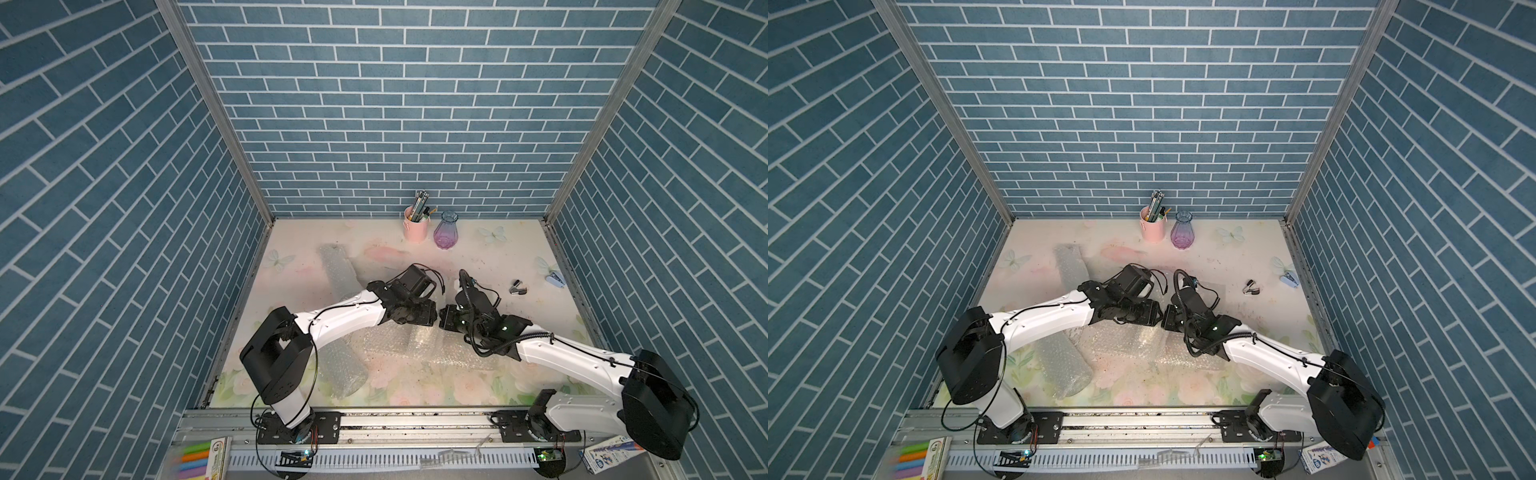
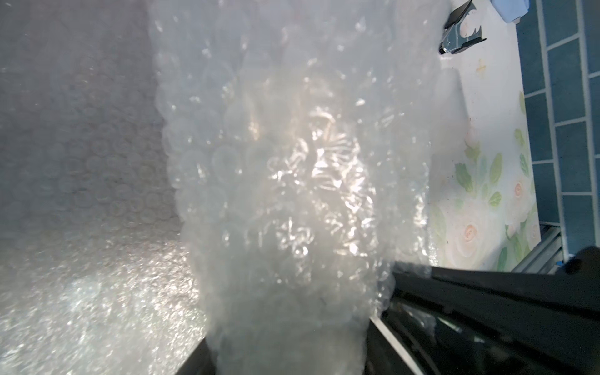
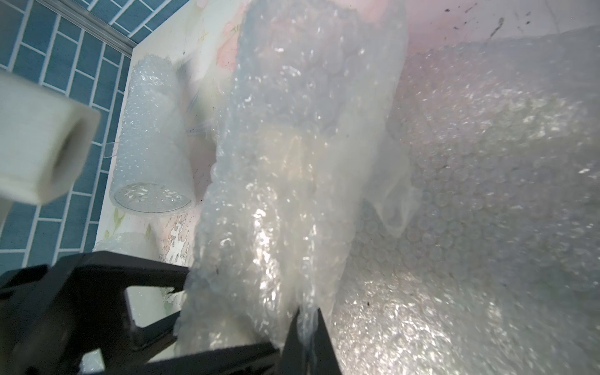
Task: Unwrap the vase from the bubble wrap
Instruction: Unwrap the bubble wrap.
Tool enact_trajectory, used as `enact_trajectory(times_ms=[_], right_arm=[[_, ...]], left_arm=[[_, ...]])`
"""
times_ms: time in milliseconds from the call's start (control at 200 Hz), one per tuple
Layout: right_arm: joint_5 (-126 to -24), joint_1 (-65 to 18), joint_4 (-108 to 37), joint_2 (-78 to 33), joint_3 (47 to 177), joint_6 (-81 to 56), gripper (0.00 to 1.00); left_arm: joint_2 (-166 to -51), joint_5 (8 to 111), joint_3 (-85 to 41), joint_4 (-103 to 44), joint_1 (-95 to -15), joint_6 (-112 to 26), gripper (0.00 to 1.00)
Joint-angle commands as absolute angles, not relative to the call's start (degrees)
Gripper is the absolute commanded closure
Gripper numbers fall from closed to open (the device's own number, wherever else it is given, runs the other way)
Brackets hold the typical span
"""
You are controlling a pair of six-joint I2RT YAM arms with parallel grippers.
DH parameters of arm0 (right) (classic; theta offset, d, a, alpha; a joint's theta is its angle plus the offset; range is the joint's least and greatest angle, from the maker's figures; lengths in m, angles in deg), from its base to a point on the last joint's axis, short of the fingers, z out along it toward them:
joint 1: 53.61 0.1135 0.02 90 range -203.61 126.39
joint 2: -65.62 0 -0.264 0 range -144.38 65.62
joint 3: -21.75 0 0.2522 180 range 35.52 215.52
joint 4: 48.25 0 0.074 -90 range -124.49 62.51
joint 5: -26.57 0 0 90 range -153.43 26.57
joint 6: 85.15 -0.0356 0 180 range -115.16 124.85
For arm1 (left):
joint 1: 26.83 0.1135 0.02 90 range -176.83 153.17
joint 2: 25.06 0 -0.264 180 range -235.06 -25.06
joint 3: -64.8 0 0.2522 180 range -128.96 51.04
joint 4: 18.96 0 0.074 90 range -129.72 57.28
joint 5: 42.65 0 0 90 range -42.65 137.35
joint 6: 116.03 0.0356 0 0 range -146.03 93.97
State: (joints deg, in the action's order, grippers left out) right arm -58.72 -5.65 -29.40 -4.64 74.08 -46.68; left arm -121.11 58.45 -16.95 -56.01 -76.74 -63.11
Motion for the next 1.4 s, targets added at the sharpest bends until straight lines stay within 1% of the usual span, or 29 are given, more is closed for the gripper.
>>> enact_trajectory(times_ms=[0, 160, 320, 675, 755, 890, 980, 1100, 1180, 1395], right_arm=[[-58.71, -6.56, -25.19, -1.53, 72.45, -45.71, 0.98], [-59.93, -8.58, -23.13, 1.02, 70.56, -44.17, 0.98], [-62.44, -11.48, -24.22, 0.76, 68.54, -42.43, 0.98], [-65.34, -14.59, -26.61, -4.90, 68.61, -39.47, 0.98], [-65.52, -14.93, -27.25, -6.20, 68.49, -39.28, 0.98], [-64.80, -15.05, -28.51, -7.80, 67.80, -38.63, 0.98], [-64.64, -15.09, -29.84, -8.59, 67.04, -38.16, 0.98], [-64.17, -15.11, -31.22, -8.93, 66.17, -37.88, 0.97], [-63.73, -15.07, -31.35, -8.82, 66.14, -37.71, 0.96], [-63.43, -15.28, -31.32, -8.91, 66.01, -37.43, 0.95]], left_arm=[[-123.30, 58.95, -19.66, -52.74, -78.27, -65.94, 0.64], [-126.87, 58.79, -21.80, -51.21, -80.16, -67.91, 0.64], [-129.53, 58.45, -22.84, -49.92, -80.41, -69.53, 0.64], [-134.06, 58.91, -23.74, -47.53, -80.36, -70.33, 0.63], [-134.90, 59.19, -23.89, -47.35, -80.35, -70.58, 0.60], [-135.19, 58.25, -23.62, -47.38, -80.13, -70.35, 0.51], [-135.15, 57.48, -23.08, -47.01, -79.75, -70.33, 0.47], [-134.97, 56.72, -22.96, -47.44, -79.54, -69.51, 0.33], [-134.62, 56.00, -22.98, -48.50, -79.39, -68.36, 0.28], [-132.35, 52.12, -22.69, -52.21, -79.08, -64.64, 0.25]])
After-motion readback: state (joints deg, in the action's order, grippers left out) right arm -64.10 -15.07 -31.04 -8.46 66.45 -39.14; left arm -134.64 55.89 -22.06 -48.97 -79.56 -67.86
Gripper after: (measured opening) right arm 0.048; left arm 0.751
